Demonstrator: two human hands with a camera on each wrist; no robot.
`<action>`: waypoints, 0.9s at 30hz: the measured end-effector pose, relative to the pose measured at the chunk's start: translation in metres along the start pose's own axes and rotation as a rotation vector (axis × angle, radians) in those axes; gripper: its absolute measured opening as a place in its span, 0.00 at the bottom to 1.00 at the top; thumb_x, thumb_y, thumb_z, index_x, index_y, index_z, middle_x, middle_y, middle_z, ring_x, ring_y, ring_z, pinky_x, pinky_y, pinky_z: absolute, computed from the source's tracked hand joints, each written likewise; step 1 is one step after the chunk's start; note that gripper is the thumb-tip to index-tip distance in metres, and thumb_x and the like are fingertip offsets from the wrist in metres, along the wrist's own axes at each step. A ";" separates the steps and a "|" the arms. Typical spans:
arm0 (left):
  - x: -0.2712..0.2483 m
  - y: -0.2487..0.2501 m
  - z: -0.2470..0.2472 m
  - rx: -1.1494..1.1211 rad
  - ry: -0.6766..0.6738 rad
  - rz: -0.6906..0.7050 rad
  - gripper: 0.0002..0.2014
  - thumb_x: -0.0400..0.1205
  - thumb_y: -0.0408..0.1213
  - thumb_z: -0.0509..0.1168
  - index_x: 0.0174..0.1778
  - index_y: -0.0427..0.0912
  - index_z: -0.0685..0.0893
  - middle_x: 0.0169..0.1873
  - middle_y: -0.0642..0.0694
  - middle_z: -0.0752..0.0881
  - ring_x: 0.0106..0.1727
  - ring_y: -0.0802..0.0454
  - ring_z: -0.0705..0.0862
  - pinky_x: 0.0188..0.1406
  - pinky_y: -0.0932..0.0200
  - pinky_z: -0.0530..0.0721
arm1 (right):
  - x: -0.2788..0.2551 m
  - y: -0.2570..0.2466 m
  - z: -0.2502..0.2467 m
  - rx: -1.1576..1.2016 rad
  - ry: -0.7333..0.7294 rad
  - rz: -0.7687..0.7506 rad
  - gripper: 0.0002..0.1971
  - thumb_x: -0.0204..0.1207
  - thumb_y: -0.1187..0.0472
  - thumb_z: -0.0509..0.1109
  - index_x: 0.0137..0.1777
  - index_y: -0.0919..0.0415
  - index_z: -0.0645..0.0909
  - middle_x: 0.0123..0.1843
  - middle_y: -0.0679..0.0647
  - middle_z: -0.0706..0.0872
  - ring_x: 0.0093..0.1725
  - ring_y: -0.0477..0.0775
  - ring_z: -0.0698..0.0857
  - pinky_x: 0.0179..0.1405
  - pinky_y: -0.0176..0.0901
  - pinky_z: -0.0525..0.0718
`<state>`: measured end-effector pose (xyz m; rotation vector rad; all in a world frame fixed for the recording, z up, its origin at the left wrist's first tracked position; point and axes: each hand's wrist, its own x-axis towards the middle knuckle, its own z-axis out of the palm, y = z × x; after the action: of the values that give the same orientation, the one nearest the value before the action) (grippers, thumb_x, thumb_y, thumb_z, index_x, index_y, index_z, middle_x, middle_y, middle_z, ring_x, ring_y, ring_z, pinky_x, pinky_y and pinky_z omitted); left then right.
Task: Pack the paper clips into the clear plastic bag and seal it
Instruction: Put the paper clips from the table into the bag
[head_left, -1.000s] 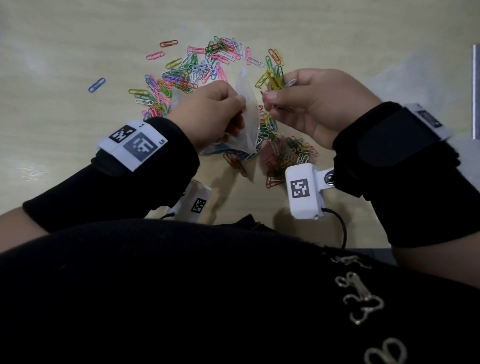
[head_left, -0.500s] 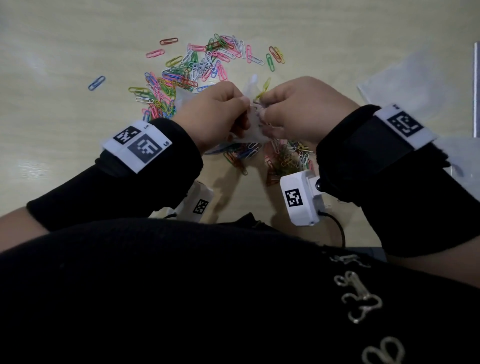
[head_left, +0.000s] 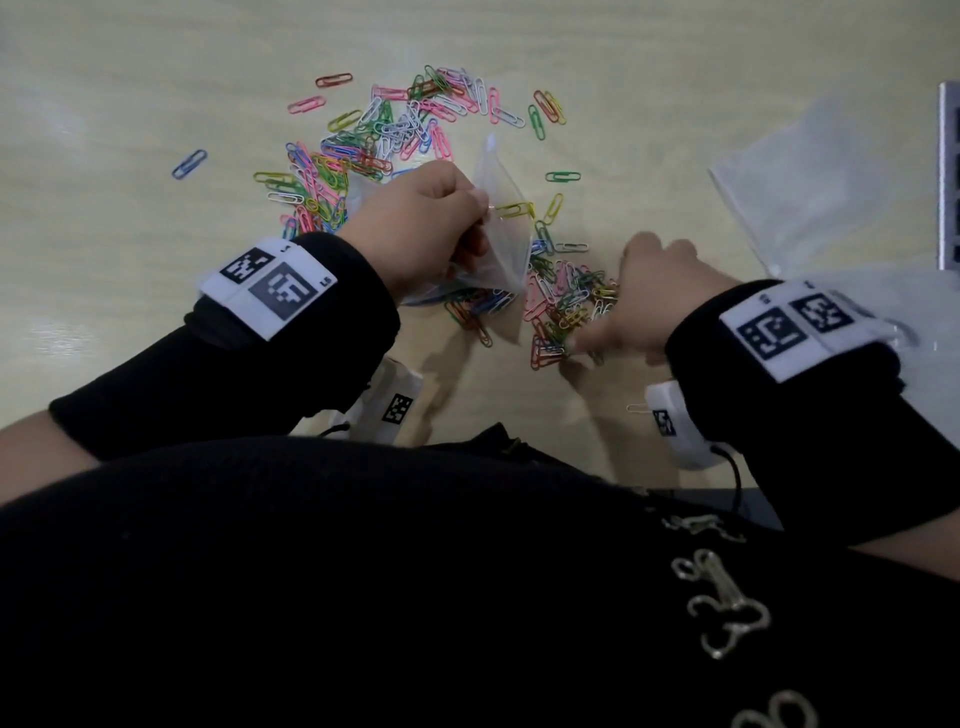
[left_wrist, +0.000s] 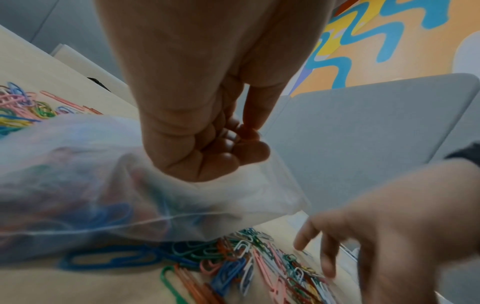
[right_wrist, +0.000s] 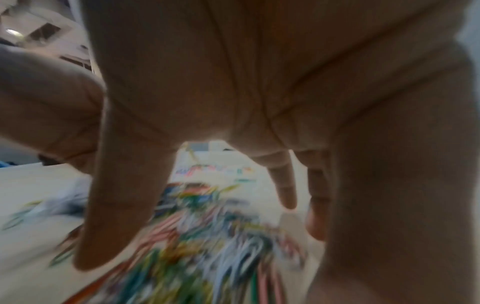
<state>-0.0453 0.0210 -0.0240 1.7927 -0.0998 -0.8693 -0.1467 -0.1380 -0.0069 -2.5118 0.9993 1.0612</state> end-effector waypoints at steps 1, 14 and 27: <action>0.000 0.000 0.000 0.000 0.000 -0.002 0.13 0.84 0.35 0.60 0.32 0.45 0.77 0.22 0.50 0.82 0.24 0.53 0.78 0.24 0.62 0.73 | -0.001 0.000 0.008 -0.024 -0.033 0.019 0.50 0.54 0.38 0.83 0.70 0.59 0.62 0.65 0.62 0.67 0.52 0.65 0.85 0.49 0.54 0.85; -0.002 0.001 0.000 -0.001 0.008 0.004 0.13 0.84 0.34 0.60 0.32 0.45 0.77 0.23 0.49 0.81 0.20 0.55 0.77 0.24 0.61 0.71 | 0.028 -0.024 0.022 0.126 0.341 -0.313 0.11 0.78 0.66 0.65 0.59 0.60 0.79 0.59 0.62 0.75 0.54 0.67 0.80 0.52 0.50 0.77; -0.001 0.002 -0.001 0.045 0.004 0.010 0.13 0.83 0.36 0.61 0.31 0.46 0.78 0.23 0.49 0.83 0.24 0.52 0.79 0.25 0.61 0.75 | 0.010 -0.029 -0.026 0.906 0.121 -0.350 0.08 0.66 0.66 0.81 0.35 0.57 0.83 0.35 0.55 0.87 0.36 0.56 0.91 0.47 0.55 0.91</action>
<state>-0.0448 0.0220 -0.0216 1.8348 -0.1267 -0.8617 -0.1082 -0.1333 0.0033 -1.8825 0.7722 0.2445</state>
